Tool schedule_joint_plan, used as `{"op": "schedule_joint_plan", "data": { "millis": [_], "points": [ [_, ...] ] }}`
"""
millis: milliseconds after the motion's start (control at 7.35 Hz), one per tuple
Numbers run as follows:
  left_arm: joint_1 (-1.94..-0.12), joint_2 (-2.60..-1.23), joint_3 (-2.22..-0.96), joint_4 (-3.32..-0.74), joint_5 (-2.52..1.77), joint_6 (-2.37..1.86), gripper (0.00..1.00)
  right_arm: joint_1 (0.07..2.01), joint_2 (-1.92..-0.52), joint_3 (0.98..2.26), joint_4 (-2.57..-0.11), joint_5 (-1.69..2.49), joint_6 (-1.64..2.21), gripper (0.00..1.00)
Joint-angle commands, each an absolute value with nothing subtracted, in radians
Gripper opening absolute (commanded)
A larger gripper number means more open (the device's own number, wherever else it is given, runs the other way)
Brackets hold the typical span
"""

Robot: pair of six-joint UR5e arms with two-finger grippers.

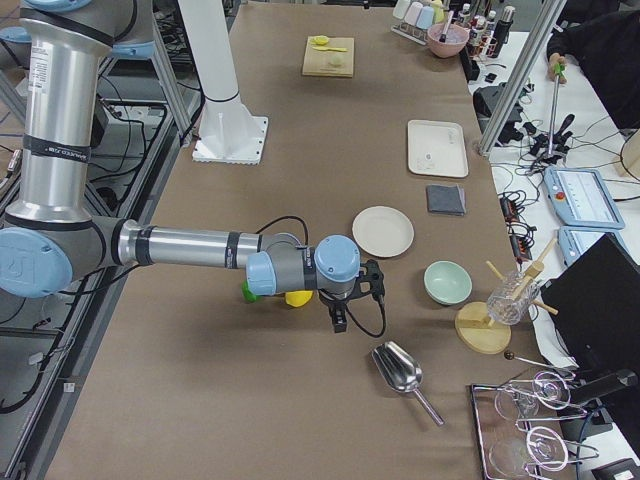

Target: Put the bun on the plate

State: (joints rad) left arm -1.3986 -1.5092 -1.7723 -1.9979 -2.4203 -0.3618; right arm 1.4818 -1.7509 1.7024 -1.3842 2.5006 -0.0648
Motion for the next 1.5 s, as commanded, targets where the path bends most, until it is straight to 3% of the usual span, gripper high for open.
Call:
{"op": "schedule_joint_plan", "data": {
  "millis": [0,544,1360],
  "points": [
    [-1.388,-1.474,-1.766,-2.031,-2.408,-0.37,0.98,1.482,-1.75,1.7,-1.385,2.516,-0.064,1.0],
    [-1.376,-1.474,-1.775,-2.048,-2.418,-0.373,0.97,1.448,-1.691,1.684,-1.385,2.516,-0.057,1.0],
    [-1.376,-1.476,-1.776,-2.051,-2.385,-0.373,0.97,1.14,-1.388,1.562,-1.359,2.367,0.245,0.99]
  ]
}}
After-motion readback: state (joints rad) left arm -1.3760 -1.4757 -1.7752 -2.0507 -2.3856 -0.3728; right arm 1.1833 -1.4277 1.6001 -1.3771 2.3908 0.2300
